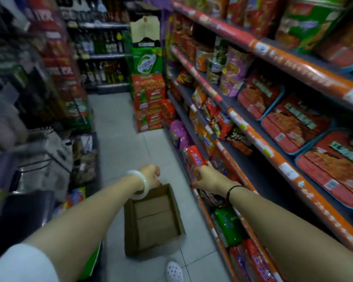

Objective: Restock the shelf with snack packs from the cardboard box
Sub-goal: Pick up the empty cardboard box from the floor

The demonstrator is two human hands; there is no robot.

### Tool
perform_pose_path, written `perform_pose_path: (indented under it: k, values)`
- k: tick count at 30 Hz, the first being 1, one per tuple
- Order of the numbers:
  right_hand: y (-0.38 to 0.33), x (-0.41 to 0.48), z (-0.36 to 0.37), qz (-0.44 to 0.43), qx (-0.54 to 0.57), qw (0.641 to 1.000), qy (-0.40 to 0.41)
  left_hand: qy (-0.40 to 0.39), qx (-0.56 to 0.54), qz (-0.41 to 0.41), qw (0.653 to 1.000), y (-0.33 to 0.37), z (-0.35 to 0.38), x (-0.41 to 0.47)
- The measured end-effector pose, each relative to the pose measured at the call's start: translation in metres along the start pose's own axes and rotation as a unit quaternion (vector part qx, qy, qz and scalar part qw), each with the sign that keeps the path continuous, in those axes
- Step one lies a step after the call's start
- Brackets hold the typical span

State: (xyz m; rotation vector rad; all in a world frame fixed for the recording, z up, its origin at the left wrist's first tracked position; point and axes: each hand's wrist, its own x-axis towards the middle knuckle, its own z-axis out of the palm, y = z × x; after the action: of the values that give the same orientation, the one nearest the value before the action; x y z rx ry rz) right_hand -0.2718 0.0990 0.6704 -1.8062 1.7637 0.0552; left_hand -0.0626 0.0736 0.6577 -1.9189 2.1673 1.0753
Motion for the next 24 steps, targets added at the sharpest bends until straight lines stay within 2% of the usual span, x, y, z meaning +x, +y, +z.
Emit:
perform_pose_path:
  k: [11,24]
  values:
    - [0.022,0.112,0.026,-0.028,-0.025,0.996,-0.083,-0.020,0.008,-0.077,0.997,-0.042,0.018,0.086]
    - [0.052,0.206,0.106,-0.019,-0.036,0.995,-0.090,-0.011,-0.032,-0.128,0.991,-0.124,0.085,0.170]
